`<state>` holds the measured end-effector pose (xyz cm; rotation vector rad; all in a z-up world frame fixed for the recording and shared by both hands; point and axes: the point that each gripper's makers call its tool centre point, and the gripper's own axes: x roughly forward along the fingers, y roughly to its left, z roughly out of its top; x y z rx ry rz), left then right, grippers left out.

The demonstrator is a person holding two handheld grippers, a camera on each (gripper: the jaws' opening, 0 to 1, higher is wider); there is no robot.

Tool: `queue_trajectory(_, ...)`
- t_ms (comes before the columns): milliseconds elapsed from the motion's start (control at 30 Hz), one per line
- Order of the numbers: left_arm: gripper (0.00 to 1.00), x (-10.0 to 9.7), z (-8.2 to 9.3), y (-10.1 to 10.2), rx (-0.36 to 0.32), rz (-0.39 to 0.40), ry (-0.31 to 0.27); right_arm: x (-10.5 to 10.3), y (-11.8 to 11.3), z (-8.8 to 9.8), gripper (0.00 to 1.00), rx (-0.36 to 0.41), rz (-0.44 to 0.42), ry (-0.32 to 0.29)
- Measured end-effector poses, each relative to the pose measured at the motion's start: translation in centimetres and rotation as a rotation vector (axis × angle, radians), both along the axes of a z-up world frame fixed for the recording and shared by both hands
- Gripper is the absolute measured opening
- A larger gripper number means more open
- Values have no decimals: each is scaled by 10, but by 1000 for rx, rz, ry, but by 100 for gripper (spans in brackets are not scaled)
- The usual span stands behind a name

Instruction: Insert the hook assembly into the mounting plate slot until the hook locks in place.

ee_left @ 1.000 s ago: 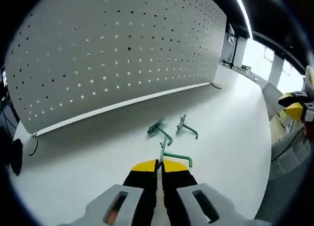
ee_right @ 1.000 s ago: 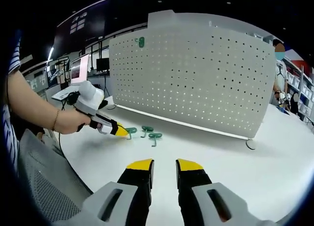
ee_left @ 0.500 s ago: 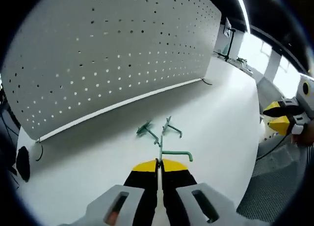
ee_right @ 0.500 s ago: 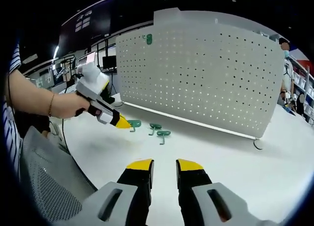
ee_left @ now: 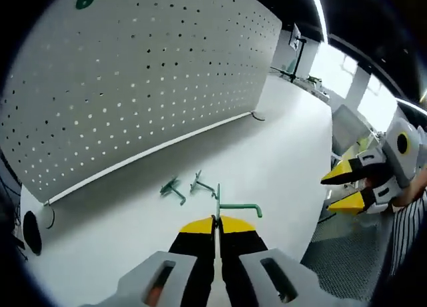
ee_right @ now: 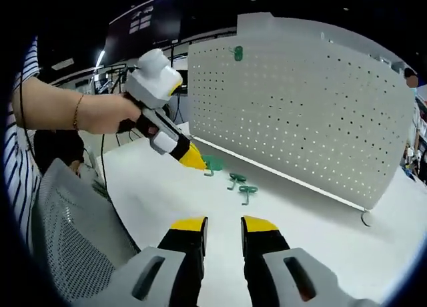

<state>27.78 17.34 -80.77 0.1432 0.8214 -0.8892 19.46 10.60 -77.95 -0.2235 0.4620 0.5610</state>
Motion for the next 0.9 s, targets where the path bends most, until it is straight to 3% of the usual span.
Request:
queue_trajectory(200,1,-21,0,-12,30,-55,82,11,24,0,19,-80,103,-37)
queue_trajectory(433,1,-47,-4,-18,58,-87,257,10,30,-14,19,-164,173,-23)
queue_trajectory(600,1,-50,-3,-16,121,-97,277,8,31,-17,16,-276,249,-73)
queue_trajectory(700,1,-55,0,-21,100,-101,332,8,35,-16,13,-297,269,-95)
queue_trajectory(900,1,-60,1,-23,109,-120,357,9,39,-18,11,-330,291,-110)
